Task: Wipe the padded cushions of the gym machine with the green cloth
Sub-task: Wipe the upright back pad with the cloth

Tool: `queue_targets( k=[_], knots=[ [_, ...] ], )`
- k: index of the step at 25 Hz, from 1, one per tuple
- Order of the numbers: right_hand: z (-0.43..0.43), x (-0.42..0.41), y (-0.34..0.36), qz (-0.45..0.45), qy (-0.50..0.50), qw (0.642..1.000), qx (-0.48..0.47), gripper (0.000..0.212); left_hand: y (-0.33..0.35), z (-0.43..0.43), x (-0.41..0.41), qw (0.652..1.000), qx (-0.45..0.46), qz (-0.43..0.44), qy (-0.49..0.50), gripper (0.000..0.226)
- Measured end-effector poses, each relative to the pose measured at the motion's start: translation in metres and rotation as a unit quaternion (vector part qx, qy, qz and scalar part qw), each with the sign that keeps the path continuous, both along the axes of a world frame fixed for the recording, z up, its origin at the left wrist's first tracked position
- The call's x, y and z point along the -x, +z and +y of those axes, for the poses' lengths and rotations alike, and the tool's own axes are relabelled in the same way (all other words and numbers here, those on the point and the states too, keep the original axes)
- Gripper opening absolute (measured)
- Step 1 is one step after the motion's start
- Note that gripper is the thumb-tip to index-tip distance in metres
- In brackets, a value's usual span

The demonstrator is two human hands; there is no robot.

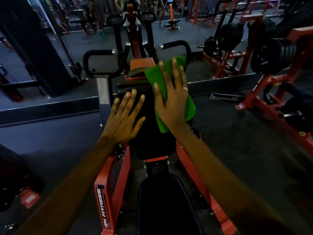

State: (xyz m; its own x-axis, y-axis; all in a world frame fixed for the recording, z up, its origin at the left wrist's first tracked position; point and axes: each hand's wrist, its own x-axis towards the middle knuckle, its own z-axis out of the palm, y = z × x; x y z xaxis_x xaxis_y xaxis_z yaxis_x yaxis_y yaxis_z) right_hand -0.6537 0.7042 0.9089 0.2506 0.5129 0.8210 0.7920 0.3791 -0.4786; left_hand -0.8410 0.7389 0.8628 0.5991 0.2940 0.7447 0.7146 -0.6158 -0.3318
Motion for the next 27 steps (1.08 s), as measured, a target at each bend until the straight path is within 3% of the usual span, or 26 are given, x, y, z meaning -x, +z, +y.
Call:
queue_targets(
  k=[2, 6, 9, 11, 14, 16, 21, 23, 27],
  knots=[
    [0.009, -0.004, 0.012, -0.010, -0.006, 1.000, -0.019, 0.051, 0.001, -0.002, 0.000, 1.000, 0.009, -0.010, 0.004, 0.072],
    [-0.011, -0.003, -0.035, 0.128, 0.033, 0.991, -0.022, 0.052, 0.003, -0.005, -0.001, 1.000, 0.016, -0.021, 0.010, 0.072],
    [-0.019, -0.006, -0.045, 0.132, 0.045, 0.990, -0.017, 0.053, 0.010, -0.006, -0.002, 0.999, -0.009, -0.035, 0.009, 0.071],
    [-0.009, -0.009, -0.022, 0.055, 0.023, 0.998, -0.016, 0.051, 0.015, -0.002, 0.000, 0.999, -0.019, -0.035, 0.014, 0.072],
    [0.011, -0.011, 0.018, -0.138, -0.025, 0.990, -0.009, 0.044, 0.010, 0.002, -0.002, 0.999, -0.028, -0.042, 0.006, 0.076],
    [0.014, -0.019, 0.020, -0.165, -0.013, 0.986, -0.024, 0.042, 0.011, 0.004, -0.007, 0.998, -0.027, -0.065, -0.004, 0.073],
    [-0.008, -0.022, -0.039, 0.135, 0.033, 0.990, 0.002, 0.057, 0.033, 0.009, -0.011, 0.998, -0.026, -0.051, -0.011, 0.065],
    [-0.019, -0.008, -0.069, 0.160, 0.043, 0.986, 0.027, 0.061, 0.035, 0.013, -0.012, 0.999, -0.020, -0.038, -0.030, 0.065],
    [-0.025, 0.000, -0.086, 0.105, 0.021, 0.994, 0.019, 0.057, 0.028, 0.016, -0.016, 0.997, -0.011, -0.072, -0.035, 0.064]
  ],
)
